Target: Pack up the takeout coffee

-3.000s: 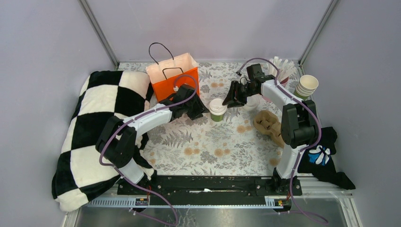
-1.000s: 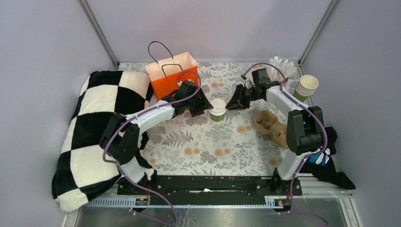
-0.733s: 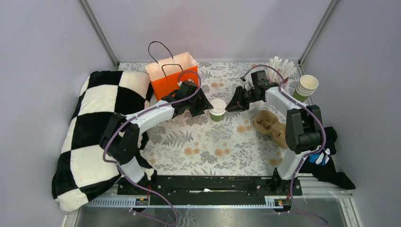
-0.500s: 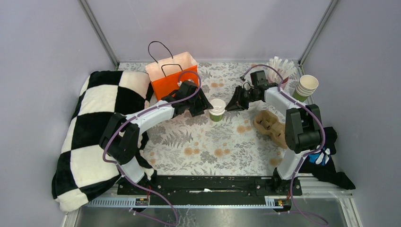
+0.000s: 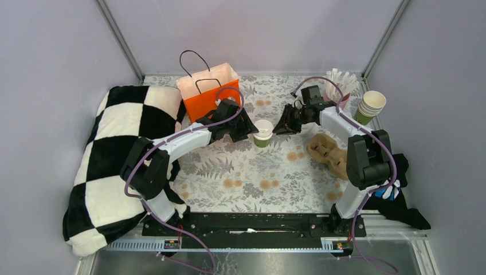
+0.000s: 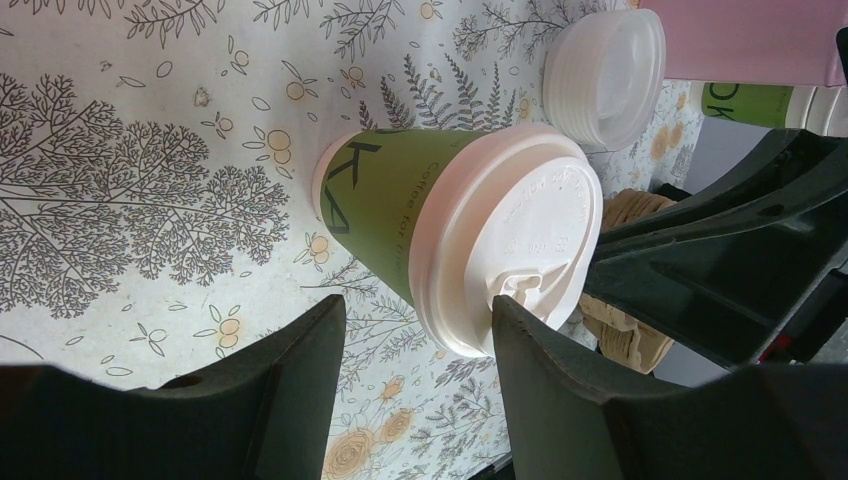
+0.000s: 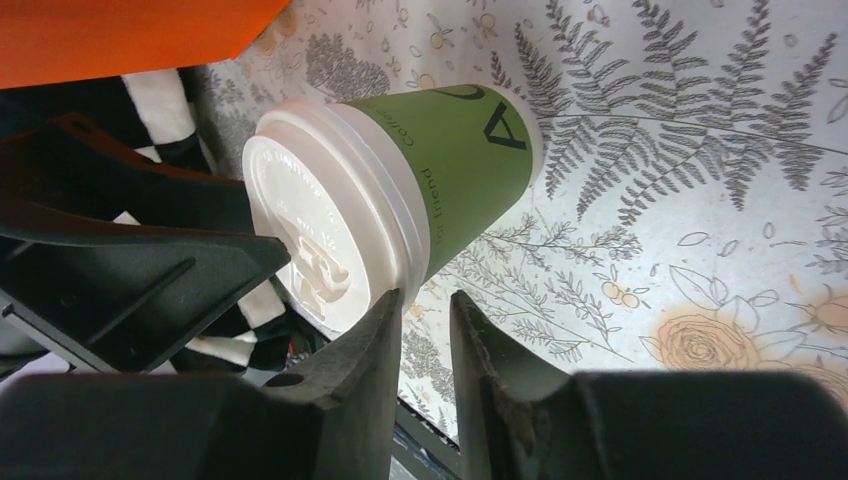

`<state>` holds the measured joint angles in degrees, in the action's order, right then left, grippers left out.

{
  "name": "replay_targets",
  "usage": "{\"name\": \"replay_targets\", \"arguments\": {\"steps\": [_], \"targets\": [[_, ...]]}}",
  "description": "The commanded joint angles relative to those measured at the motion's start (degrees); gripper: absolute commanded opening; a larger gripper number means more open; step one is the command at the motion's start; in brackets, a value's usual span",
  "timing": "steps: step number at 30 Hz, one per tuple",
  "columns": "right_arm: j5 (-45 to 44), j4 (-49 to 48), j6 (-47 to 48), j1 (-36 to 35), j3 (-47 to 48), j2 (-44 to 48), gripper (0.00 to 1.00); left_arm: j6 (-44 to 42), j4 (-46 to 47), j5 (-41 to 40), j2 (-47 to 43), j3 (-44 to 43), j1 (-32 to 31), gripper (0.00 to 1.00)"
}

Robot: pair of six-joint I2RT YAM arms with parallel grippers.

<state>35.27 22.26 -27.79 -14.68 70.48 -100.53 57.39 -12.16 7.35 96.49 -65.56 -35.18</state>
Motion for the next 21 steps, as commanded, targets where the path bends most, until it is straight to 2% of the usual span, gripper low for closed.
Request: {"name": "replay_targets", "arguments": {"steps": [1, 7, 21], "targets": [[-5.28, 6.91, 3.07, 0.52, 5.38, 0.82, 0.33, -1.74, -3.24, -1.41, -0.18, 0.35, 0.37, 0.59], [-2.13, 8.02, 3.26, 1.48, 10.79, -2.83, 0.38, -1.89, -3.70, -1.33, 0.05, -0.23, 0.37, 0.59], [0.22, 5.02, 2.23, 1.43, 13.42, -8.07, 0.37, -2.02, -4.01, -1.20, 0.71, -0.75, 0.39, 0.59]]}}
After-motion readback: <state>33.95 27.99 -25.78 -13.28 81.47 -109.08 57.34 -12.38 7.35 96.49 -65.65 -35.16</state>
